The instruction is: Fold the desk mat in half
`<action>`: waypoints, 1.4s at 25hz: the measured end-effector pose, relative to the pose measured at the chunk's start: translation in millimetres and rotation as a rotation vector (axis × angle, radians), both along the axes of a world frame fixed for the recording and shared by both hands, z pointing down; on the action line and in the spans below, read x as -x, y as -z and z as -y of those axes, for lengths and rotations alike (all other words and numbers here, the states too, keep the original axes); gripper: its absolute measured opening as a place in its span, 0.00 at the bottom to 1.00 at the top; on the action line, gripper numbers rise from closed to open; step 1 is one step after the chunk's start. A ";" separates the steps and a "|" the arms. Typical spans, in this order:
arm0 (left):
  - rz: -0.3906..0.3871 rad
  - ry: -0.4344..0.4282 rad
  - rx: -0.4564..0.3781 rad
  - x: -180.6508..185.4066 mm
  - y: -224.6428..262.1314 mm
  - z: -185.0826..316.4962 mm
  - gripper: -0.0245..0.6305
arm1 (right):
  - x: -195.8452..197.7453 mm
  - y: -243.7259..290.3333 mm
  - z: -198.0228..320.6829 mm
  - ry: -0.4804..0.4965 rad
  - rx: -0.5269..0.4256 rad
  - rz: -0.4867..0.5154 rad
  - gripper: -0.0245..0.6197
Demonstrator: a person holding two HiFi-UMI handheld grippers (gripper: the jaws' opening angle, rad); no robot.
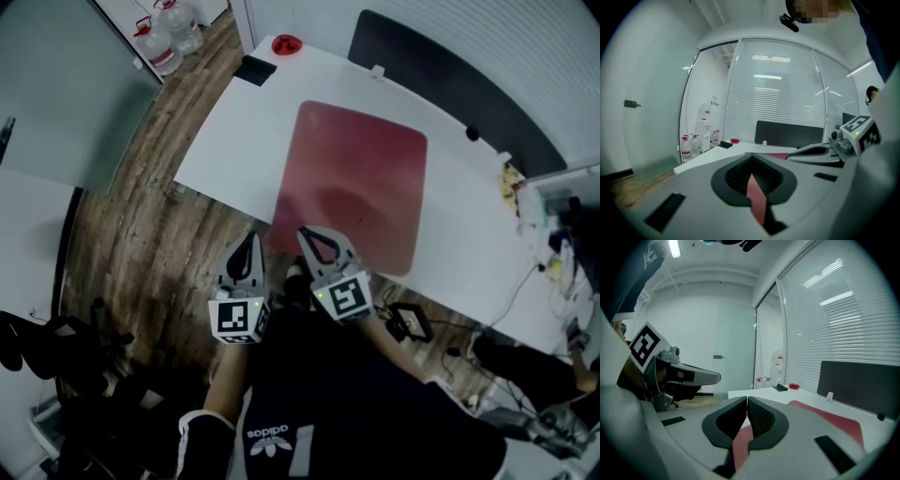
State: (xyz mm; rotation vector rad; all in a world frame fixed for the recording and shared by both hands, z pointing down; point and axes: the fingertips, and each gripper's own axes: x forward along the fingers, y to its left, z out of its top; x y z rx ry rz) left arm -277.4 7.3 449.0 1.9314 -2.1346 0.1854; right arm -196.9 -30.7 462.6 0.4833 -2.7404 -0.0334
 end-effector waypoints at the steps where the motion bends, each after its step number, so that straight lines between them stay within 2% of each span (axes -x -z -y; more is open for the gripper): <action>1: -0.006 0.006 0.005 2.2 -1.5 -2.6 0.04 | 2.3 -3.2 -1.2 0.001 -0.011 -0.012 0.04; 6: -0.020 0.011 0.007 13.2 -7.7 -14.9 0.04 | 15.7 -23.9 -7.8 0.011 -0.037 -0.066 0.05; 7: -0.019 0.012 0.007 15.6 -7.6 -16.5 0.04 | 18.5 -28.5 -9.8 0.018 -0.041 -0.082 0.09; 8: -0.017 0.012 0.007 18.1 -7.8 -18.4 0.04 | 21.5 -32.6 -12.5 0.027 -0.046 -0.097 0.17; 9: -0.015 0.013 0.009 20.5 -8.5 -20.6 0.04 | 24.2 -36.2 -15.7 0.035 -0.051 -0.111 0.21; 14: -0.035 0.009 0.024 27.8 -15.6 -32.2 0.04 | 36.3 -57.9 -37.5 0.076 -0.087 -0.188 0.28; 18: -0.075 0.008 0.023 29.4 -20.1 -38.2 0.04 | 44.3 -82.4 -50.4 0.065 -0.084 -0.181 0.34; 25: -0.104 0.013 0.045 32.0 -29.7 -45.5 0.04 | 47.3 -121.5 -62.5 0.124 -0.149 -0.322 0.38; 29: -0.118 0.021 0.044 33.4 -32.3 -48.5 0.04 | 44.8 -149.0 -62.7 0.159 -0.180 -0.450 0.38; 35: -0.127 0.025 0.046 34.2 -33.4 -48.8 0.04 | 42.2 -178.5 -53.7 0.200 -0.356 -0.600 0.39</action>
